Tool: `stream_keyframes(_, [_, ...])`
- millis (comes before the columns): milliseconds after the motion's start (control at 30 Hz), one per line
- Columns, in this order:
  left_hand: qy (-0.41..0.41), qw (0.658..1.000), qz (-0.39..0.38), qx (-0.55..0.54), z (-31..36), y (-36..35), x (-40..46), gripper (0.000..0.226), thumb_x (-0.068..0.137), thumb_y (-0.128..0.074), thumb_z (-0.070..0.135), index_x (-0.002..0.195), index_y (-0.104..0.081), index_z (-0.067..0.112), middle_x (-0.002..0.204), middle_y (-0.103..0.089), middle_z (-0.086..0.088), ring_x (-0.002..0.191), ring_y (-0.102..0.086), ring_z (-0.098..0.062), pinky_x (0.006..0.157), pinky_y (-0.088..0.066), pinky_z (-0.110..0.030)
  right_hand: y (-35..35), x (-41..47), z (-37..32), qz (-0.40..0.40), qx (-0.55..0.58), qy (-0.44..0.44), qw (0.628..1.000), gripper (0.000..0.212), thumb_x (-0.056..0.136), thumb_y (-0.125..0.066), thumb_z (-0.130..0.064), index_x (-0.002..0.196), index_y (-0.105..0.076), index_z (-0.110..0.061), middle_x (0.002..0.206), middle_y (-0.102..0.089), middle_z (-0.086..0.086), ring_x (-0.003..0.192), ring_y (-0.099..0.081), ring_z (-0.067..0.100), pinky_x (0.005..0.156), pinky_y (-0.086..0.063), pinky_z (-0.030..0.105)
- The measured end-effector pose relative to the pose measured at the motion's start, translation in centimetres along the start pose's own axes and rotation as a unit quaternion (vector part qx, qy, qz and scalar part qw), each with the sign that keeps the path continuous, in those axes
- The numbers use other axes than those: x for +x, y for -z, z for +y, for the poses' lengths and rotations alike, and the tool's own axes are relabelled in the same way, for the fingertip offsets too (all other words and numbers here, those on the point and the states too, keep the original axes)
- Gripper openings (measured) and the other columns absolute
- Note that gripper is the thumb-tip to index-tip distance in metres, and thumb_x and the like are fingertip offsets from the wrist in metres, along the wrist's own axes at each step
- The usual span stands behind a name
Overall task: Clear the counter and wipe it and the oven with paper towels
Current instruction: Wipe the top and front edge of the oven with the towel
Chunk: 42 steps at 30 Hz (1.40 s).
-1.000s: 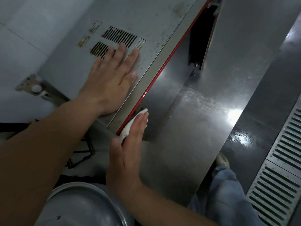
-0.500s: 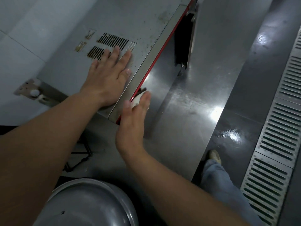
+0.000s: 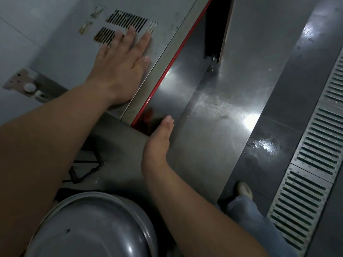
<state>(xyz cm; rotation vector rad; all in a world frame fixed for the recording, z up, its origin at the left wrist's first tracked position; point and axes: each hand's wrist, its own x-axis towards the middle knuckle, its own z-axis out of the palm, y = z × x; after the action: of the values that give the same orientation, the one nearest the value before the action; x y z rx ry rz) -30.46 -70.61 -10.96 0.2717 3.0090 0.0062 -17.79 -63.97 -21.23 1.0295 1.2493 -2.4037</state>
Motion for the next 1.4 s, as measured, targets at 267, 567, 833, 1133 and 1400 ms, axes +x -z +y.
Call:
stream_keyframes(267, [0.006, 1.0, -0.006, -0.012, 0.0, 0.0, 0.0, 0.06, 0.1, -0.011, 0.052, 0.157, 0.002, 0.043, 0.168, 0.008, 0.007, 0.154, 0.01, -0.015, 0.124, 0.005, -0.044, 2.3, 6.6, 3.1, 0.057, 0.05, -0.157, 0.985, 0.083, 0.081, -0.039, -0.076, 0.153, -0.026, -0.038, 0.158, -0.031, -0.006, 0.141, -0.033, 0.019, 0.118, -0.024, 0.047])
stream_keyframes(567, [0.012, 1.0, -0.001, -0.021, 0.2, 0.1, -0.1, 0.063, 0.097, -0.011, 0.052, 0.158, -0.004, 0.041, 0.168, 0.004, 0.005, 0.154, 0.006, -0.018, 0.124, 0.001, -0.047, -0.3, 3.9, -0.4, 0.034, -0.055, -0.094, 0.993, 0.089, 0.069, -0.027, -0.069, 0.144, -0.042, -0.023, 0.149, -0.041, 0.01, 0.134, -0.043, 0.032, 0.11, -0.038, 0.05])
stream_keyframes(833, [0.011, 1.0, 0.003, -0.016, 0.0, -0.1, -0.2, 0.062, 0.097, -0.01, 0.052, 0.158, -0.003, 0.042, 0.168, 0.002, 0.004, 0.154, 0.005, -0.019, 0.124, 0.001, -0.048, -1.9, 2.4, -3.4, 0.025, -0.035, -0.088, 0.995, 0.098, 0.05, -0.025, -0.078, 0.13, -0.052, -0.03, 0.14, -0.05, -0.006, 0.13, -0.047, 0.024, 0.111, -0.036, 0.048])
stream_keyframes(1133, [0.007, 1.0, 0.01, -0.021, -0.3, -0.3, 0.0, 0.057, 0.102, -0.014, 0.05, 0.157, -0.001, 0.044, 0.168, 0.004, 0.006, 0.154, 0.008, -0.016, 0.124, 0.002, -0.047, 0.8, 11.6, -4.3, 0.075, 0.035, -0.083, 0.993, 0.045, 0.095, -0.04, -0.038, 0.125, -0.062, -0.013, 0.107, -0.066, 0.004, 0.099, -0.063, 0.021, 0.079, -0.052, 0.033])
stream_keyframes(1400, [0.004, 1.0, 0.012, -0.026, -0.3, -0.3, -0.1, 0.059, 0.1, -0.012, 0.052, 0.157, -0.002, 0.043, 0.168, 0.004, 0.006, 0.154, 0.008, -0.016, 0.124, 0.002, -0.047, 4.7, 17.0, -7.7, 0.102, -0.333, 0.148, 0.926, 0.046, 0.102, -0.03, -0.038, 0.118, -0.064, -0.012, 0.115, -0.066, 0.016, 0.109, -0.061, 0.034, 0.097, -0.048, 0.044])
